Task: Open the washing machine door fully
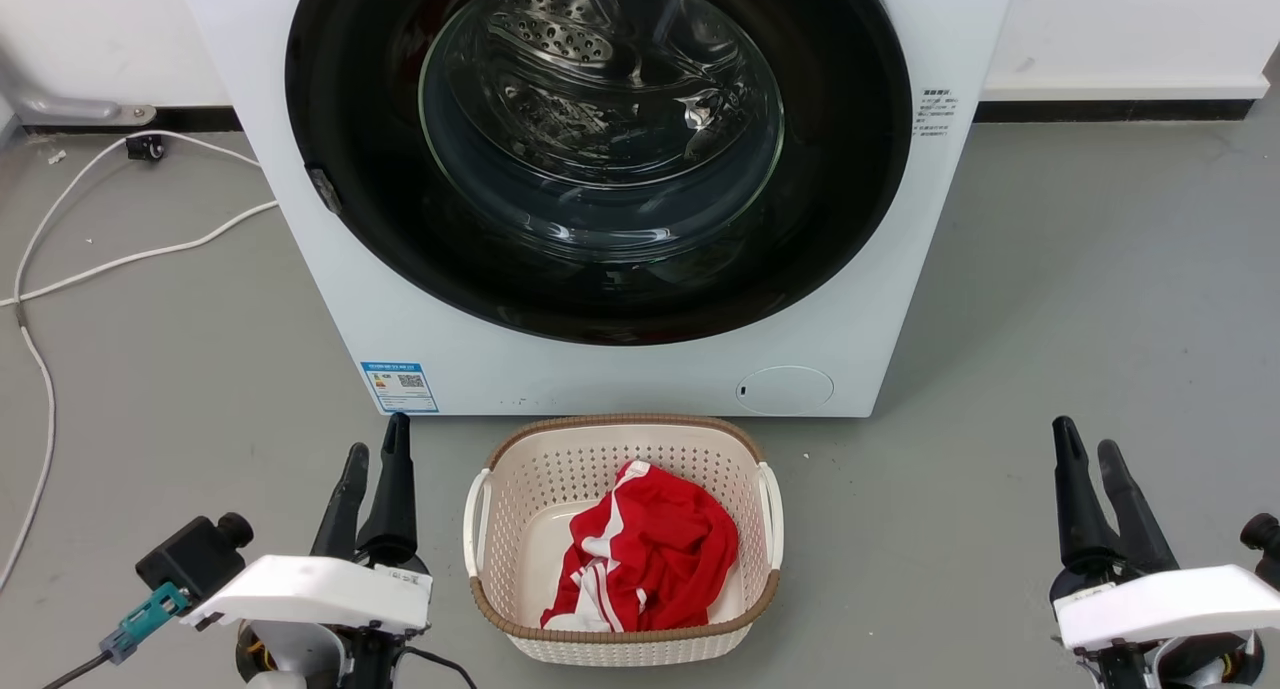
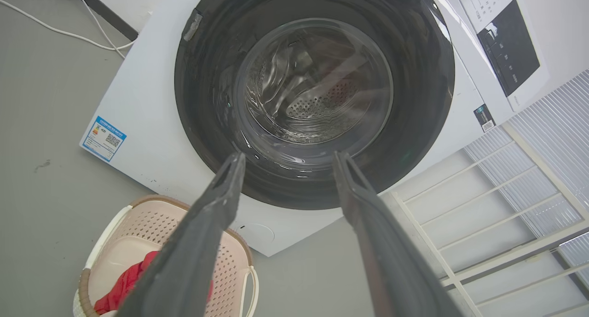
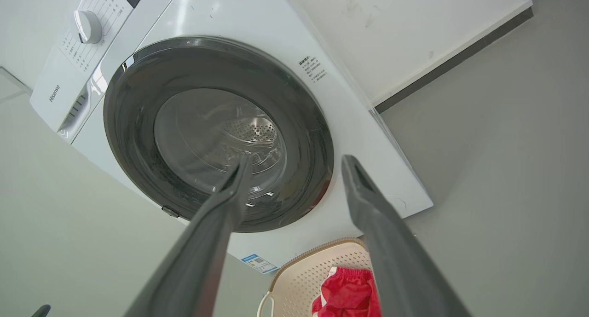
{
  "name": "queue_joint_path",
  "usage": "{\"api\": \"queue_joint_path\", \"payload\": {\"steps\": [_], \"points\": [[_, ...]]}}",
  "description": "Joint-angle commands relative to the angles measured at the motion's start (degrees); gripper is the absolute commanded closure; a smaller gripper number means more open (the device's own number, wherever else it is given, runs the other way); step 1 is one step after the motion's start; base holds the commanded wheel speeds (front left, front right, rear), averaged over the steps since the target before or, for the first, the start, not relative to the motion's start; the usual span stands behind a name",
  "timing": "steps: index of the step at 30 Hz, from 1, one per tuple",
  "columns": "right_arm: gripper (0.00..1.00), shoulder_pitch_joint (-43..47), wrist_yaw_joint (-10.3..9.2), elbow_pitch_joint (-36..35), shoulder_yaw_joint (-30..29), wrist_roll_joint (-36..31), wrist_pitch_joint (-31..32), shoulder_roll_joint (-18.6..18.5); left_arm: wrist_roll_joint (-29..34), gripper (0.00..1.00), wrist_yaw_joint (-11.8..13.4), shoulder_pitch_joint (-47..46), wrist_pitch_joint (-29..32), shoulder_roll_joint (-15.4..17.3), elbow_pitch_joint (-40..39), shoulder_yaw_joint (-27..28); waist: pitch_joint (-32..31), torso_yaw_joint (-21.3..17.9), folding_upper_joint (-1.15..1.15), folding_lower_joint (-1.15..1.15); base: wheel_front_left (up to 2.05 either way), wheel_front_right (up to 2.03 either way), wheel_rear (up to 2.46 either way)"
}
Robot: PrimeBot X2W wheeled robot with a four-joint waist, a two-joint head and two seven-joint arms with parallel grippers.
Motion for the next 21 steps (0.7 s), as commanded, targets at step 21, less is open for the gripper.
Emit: {"api": "queue_joint_path", "payload": {"steps": [21], "points": [[0.0,1.3,0.0,-4.3,0.2,-18.1,-1.5,0.0,16.5,0.0,1.5,-0.2,-4.1,0.2,-1.6,-1.7,0.1,0.2,0.0,-0.01,0.0,0.0,0.0]]}}
